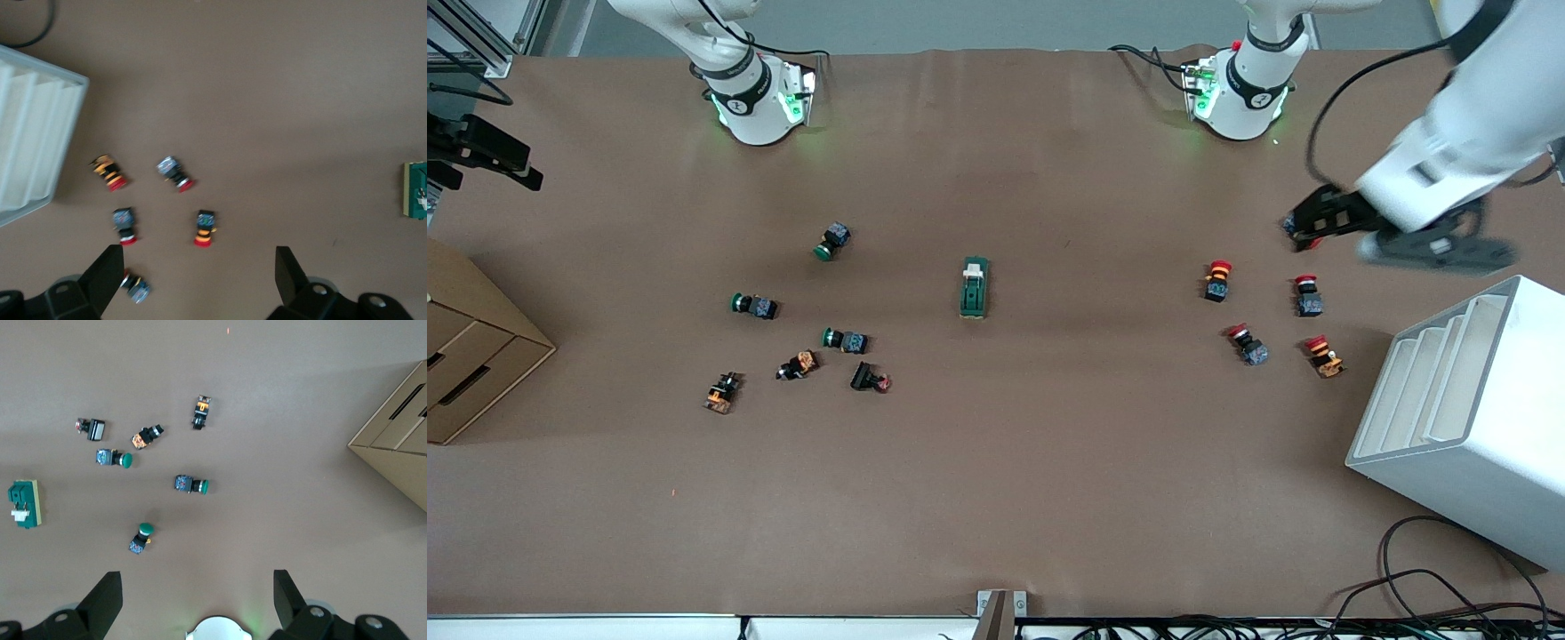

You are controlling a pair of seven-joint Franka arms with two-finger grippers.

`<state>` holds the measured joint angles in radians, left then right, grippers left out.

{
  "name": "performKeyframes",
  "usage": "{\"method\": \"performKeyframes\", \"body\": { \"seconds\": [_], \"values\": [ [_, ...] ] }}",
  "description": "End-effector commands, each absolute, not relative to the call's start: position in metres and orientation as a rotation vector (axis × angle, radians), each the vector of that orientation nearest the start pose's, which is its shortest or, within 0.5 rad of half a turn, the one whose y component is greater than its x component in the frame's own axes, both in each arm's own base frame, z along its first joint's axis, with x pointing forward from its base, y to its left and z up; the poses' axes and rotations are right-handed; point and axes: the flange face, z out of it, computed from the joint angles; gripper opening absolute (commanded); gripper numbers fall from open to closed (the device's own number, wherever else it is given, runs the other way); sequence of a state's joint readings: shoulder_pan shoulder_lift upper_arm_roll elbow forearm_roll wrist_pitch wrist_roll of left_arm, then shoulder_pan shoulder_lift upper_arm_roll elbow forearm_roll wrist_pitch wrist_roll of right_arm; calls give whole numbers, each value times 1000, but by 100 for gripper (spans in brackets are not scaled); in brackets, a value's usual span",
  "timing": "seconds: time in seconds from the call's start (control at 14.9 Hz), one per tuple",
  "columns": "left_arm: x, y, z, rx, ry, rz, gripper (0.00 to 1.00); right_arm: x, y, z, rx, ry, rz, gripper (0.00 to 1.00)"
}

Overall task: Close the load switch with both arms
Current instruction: 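Move the left gripper over the green load switch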

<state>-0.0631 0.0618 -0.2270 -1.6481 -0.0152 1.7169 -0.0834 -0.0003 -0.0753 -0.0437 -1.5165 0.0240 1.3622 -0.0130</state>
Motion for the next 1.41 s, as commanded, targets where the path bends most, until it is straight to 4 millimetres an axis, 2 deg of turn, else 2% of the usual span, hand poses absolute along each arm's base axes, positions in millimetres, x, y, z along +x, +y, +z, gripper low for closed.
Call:
{"method": "performKeyframes", "body": {
  "seconds": [0.0,0.07,0.2,0.27,0.6,0.8,0.94,1.14,1.21,1.34],
  "values": [
    [552,-226,515,-3170,448,-16,100,499,-28,670,-3118,54,136,100],
    [541,-254,496,-3174,465,-32,100,499,-30,669,-3118,58,138,100],
    [527,-294,470,-3195,335,-23,100,499,-28,670,-3117,53,128,100],
    [519,-320,456,-3200,282,-11,100,499,-28,670,-3117,53,128,100],
    [495,-404,382,-3195,-13,-46,100,502,-25,674,-3109,46,94,100],
    [458,-461,350,-3165,-176,-146,100,503,-18,681,-3112,22,80,100],
    [424,-498,328,-3162,-187,-212,100,505,-18,683,-3112,27,63,100],
    [357,-547,298,-3125,-259,-274,100,530,-29,644,-3111,65,178,100],
    [343,-554,287,-3107,-257,-302,100,540,-29,628,-3115,57,204,100],
    [300,-572,271,-3080,-179,-385,100,568,-32,583,-3111,64,291,100]
  ]
}}
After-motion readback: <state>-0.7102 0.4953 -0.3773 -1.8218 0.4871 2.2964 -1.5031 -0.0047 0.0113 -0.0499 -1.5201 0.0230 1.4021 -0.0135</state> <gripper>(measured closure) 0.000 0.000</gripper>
